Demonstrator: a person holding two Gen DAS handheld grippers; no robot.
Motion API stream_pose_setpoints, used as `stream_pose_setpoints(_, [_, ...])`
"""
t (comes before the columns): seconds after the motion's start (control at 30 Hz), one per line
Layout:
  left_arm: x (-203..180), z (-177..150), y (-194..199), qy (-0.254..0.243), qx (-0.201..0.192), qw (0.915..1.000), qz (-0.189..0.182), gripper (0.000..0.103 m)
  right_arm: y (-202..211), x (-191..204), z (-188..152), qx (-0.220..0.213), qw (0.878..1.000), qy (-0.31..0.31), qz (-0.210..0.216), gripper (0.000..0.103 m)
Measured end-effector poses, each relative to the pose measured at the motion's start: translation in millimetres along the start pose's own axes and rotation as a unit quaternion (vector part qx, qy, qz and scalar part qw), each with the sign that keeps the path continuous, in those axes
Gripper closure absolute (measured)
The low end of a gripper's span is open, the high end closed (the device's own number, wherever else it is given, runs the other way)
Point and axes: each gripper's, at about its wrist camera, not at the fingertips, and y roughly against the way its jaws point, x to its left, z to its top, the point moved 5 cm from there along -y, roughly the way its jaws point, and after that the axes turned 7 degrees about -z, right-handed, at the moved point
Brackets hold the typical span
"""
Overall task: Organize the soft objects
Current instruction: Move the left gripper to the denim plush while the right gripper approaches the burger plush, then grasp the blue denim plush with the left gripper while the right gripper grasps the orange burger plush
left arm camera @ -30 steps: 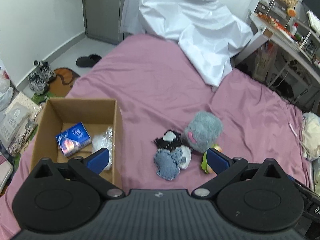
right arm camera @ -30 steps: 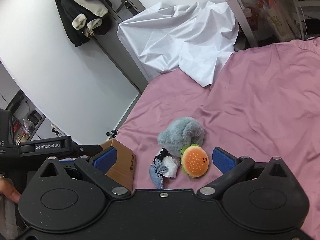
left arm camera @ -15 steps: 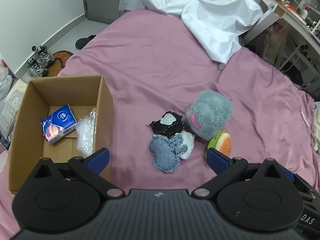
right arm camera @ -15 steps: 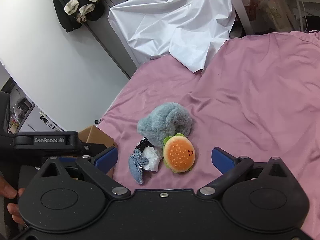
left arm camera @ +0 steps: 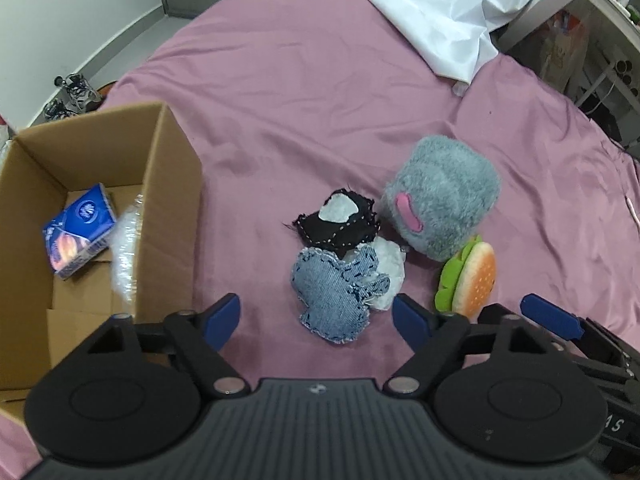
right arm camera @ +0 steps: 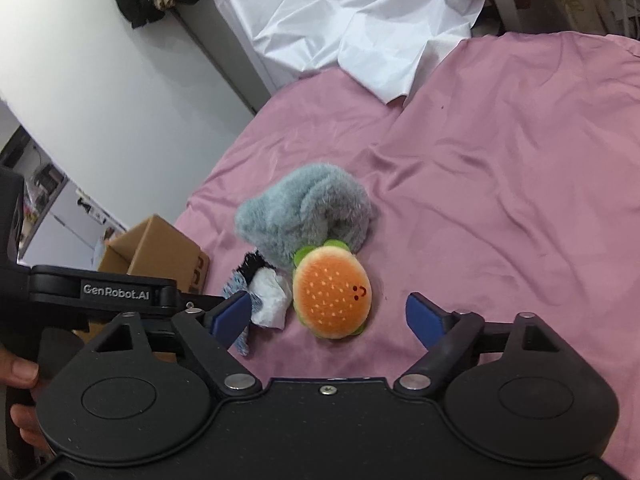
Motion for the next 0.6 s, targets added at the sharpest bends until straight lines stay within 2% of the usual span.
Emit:
stream_pose_setpoints(0.3, [5,-7,-28,0.004,0.036,0.9993,-0.012,0.045,-18,3,-5,0.01,0.999,0.039,-0.002,0.028])
stream_pose_setpoints(0.43, [6,-6,-36,0.008,0.039,0.9989,-0.023,0.054,-24,7,-6,0.005,0.998,0.054,-0.004,0.031])
stream_pose_setpoints(0.53, [5,-4,-39,0.008,0.036,0.9989,-0.03,0.064,-27,8,-5,0.001,0.998,0.059,-0.006,0.039])
stream_pose_setpoints(0.6, [6,-3,-38,0.008,0.031,0.999,-0.031,0.071,-29,7,-5,0.002,0.998,0.058,-0.007,0.05])
